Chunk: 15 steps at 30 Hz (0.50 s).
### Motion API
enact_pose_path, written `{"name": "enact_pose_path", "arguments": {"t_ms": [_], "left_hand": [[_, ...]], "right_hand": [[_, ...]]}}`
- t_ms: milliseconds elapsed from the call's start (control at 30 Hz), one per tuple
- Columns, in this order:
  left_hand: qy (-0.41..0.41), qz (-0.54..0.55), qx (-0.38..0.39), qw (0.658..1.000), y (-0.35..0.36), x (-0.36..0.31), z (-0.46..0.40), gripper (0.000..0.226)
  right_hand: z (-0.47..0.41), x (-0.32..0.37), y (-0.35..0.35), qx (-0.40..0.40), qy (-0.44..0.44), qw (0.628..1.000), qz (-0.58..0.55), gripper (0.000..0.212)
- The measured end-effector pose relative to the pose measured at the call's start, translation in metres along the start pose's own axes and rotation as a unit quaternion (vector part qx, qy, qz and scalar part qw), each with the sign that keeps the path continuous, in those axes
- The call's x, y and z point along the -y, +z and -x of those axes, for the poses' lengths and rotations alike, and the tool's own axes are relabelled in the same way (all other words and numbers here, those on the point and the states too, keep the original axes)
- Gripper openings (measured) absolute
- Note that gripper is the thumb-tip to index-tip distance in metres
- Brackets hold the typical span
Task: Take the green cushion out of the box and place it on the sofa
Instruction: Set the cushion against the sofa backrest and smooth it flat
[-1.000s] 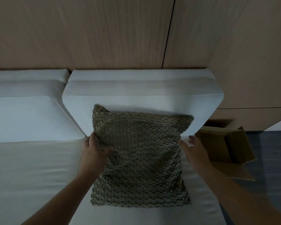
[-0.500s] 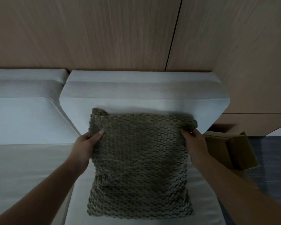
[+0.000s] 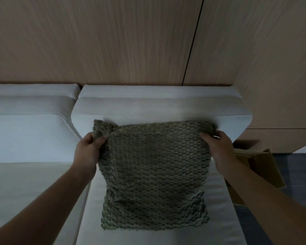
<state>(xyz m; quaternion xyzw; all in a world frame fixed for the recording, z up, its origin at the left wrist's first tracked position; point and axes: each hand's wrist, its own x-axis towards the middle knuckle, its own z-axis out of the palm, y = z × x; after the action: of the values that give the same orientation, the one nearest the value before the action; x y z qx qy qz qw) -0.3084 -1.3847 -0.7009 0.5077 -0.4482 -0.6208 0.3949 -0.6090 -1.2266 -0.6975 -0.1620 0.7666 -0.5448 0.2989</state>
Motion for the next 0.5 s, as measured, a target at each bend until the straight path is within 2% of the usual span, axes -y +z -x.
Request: {"name": "enact_pose_path", "arguments": {"t_ms": [100, 200, 267, 367, 467, 500], "left_hand": [[0.018, 0.015, -0.004, 1.000, 0.003, -0.010, -0.002, 0.005], [0.036, 0.027, -0.004, 0.999, 0.008, -0.022, -0.008, 0.014], [0.041, 0.010, -0.016, 0.999, 0.013, -0.028, -0.012, 0.013], [0.022, -0.007, -0.028, 0.999, 0.018, -0.028, -0.017, 0.007], [0.026, -0.018, -0.020, 0.999, 0.016, -0.028, -0.015, 0.015], [0.035, -0.018, -0.019, 0.999, 0.014, -0.028, -0.014, 0.012]], "right_hand": [[-0.003, 0.012, -0.007, -0.025, -0.028, 0.999, -0.035, 0.020], [-0.008, 0.022, -0.011, -0.053, -0.098, 0.993, -0.029, 0.010], [-0.013, 0.024, -0.009, -0.062, -0.106, 0.992, -0.025, 0.014], [-0.017, 0.020, -0.006, -0.057, -0.073, 0.996, -0.010, 0.019], [-0.013, 0.017, -0.006, -0.041, -0.046, 0.997, -0.040, 0.054], [-0.013, 0.017, -0.007, -0.041, -0.037, 0.997, -0.055, 0.059]]}}
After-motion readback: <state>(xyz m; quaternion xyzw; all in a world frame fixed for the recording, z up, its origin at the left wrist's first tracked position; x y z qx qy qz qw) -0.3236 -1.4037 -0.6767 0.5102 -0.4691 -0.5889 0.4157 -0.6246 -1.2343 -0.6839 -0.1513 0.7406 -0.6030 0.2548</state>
